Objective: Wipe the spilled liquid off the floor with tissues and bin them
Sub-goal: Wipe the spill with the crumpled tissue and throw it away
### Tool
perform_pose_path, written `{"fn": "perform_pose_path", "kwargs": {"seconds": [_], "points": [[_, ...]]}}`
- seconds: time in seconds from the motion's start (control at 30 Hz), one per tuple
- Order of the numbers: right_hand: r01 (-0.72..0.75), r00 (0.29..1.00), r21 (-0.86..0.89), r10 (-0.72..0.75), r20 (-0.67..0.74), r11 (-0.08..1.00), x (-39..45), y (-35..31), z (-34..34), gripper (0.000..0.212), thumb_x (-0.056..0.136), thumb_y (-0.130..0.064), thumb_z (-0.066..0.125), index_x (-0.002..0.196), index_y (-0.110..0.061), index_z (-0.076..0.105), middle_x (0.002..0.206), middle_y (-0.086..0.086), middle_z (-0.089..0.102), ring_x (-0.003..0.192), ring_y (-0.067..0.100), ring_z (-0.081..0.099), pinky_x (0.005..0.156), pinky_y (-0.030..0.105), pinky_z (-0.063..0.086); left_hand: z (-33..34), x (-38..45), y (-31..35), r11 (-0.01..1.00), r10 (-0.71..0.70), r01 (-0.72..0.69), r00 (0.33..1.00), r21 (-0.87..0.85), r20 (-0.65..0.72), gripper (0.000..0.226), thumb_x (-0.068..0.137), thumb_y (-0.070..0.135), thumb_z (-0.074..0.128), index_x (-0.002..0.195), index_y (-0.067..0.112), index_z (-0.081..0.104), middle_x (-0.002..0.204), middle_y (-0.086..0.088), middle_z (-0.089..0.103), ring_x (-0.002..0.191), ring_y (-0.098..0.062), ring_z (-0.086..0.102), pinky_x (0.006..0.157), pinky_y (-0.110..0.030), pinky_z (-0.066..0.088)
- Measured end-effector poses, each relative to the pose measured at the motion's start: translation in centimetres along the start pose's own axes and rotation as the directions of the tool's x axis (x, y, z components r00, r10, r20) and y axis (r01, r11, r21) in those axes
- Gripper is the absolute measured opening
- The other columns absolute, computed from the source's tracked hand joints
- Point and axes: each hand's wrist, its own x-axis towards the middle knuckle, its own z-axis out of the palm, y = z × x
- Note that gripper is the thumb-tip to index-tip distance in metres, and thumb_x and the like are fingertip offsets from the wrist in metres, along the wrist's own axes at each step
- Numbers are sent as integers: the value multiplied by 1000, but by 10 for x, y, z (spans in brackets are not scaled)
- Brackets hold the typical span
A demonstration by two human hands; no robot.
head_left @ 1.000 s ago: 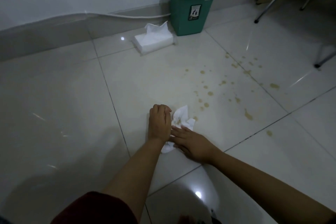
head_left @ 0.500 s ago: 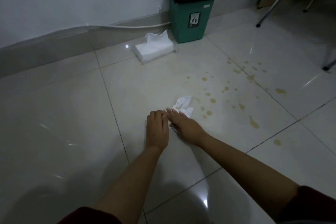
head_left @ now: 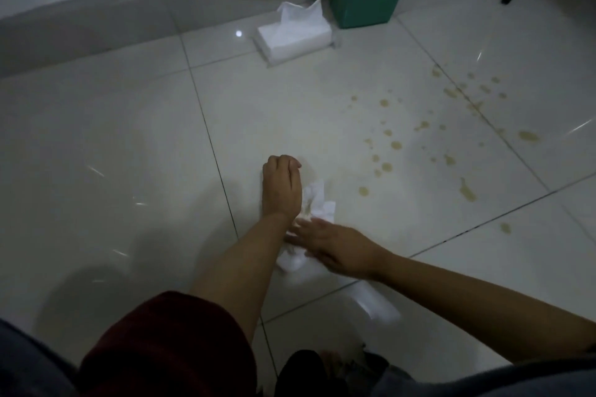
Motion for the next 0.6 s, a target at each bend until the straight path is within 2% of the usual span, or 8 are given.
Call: {"fn": "perform_pose_path", "kwargs": {"seconds": [0.07,0.13,0.2,0.27,0.33,0.47,0.6], "points": [[113,990,-20,-111,85,993,-9,1,-4,48,104,-26,32,151,-23,25,159,-4,21,148,9,12,122,29,12,1,1,1,1000,11,-11,1000,-12,4,25,97,5,36,92,4,61,97,-13,55,96,-26,49,87,-32,39],[163,978,-36,-157,137,986,-7,7,-14,48,103,-22,34,151,-25,27,158,-5,22,147,8,14,121,30,15,2,1,3,1000,27,-27,1000,-3,15,24,97,5,37,92,4,61,97,-14,55,95,-27,49,87,-35,41],[95,992,-42,-90,92,995,1,13,-22,48,102,-18,38,149,-27,31,157,-4,27,146,10,21,119,32,24,2,-1,4,999,37,-38,999,27,30,23,96,5,38,91,3,60,96,-15,55,95,-28,49,86,-36,41],[-56,998,-3,56,9,998,7,16,-27,47,100,-17,43,146,-24,38,155,-1,30,144,15,26,114,35,34,3,-6,3,998,40,-42,998,47,43,22,96,6,39,90,2,60,95,-16,55,94,-28,49,84,-36,40],[-118,992,23,119,-44,993,13,17,-27,45,99,-15,48,144,-20,42,154,2,32,144,16,26,112,36,37,1,-9,3,998,39,-42,997,41,66,22,96,6,40,89,1,60,94,-17,56,93,-29,49,83,-34,38],[-49,998,37,51,-31,998,1,11,-28,46,100,-15,44,145,-23,40,154,-3,30,144,10,21,114,29,33,-10,-7,10,995,80,-88,988,54,134,22,96,5,41,88,0,62,94,-17,58,93,-29,50,84,-35,39],[4,999,123,-10,52,992,-33,4,-41,40,99,-18,44,137,-25,52,149,-7,42,138,7,38,106,28,44,-24,6,19,994,88,-96,987,53,135,22,96,6,42,90,2,63,94,-17,58,93,-27,50,82,-30,37]]}}
